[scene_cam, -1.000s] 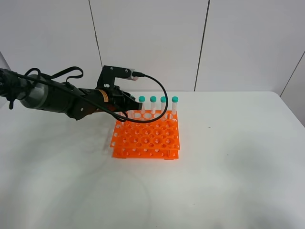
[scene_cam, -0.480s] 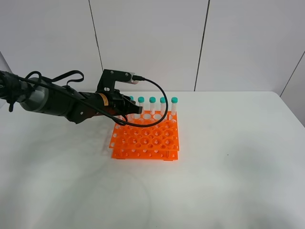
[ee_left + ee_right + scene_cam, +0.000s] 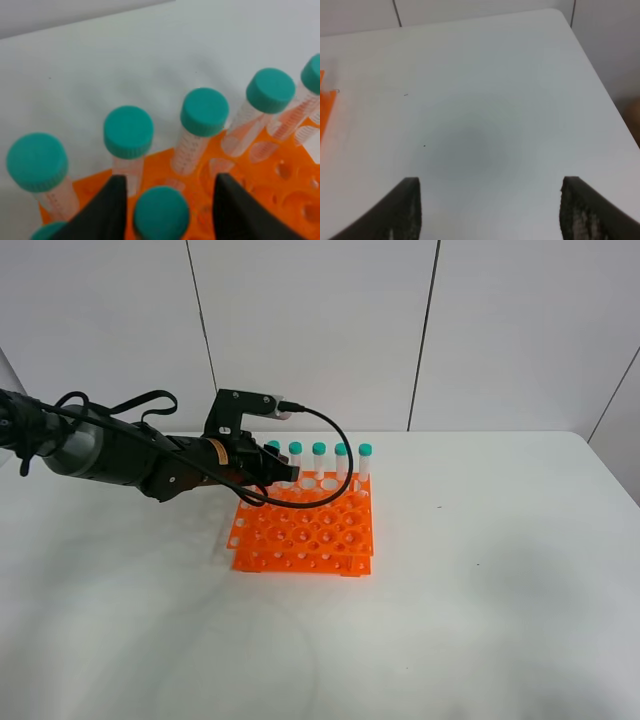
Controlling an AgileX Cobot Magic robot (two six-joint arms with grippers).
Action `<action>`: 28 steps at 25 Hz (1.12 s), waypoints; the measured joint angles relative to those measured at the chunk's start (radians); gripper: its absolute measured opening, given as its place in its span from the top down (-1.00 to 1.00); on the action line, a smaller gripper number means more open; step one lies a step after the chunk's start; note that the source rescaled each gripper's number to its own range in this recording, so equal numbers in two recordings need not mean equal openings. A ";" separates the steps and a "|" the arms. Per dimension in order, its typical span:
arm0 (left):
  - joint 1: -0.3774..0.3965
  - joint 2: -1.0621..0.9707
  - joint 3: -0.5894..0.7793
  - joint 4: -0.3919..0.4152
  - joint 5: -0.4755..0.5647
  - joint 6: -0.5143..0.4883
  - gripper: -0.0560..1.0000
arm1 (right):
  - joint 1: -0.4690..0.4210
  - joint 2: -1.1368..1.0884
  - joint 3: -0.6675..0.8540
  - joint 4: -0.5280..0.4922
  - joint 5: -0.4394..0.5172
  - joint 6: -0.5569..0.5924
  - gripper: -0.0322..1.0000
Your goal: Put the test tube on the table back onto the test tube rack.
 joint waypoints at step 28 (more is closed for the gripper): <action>0.297 -0.304 0.058 -0.047 0.168 0.031 -0.06 | 0.000 0.000 0.000 0.000 0.000 0.000 -0.31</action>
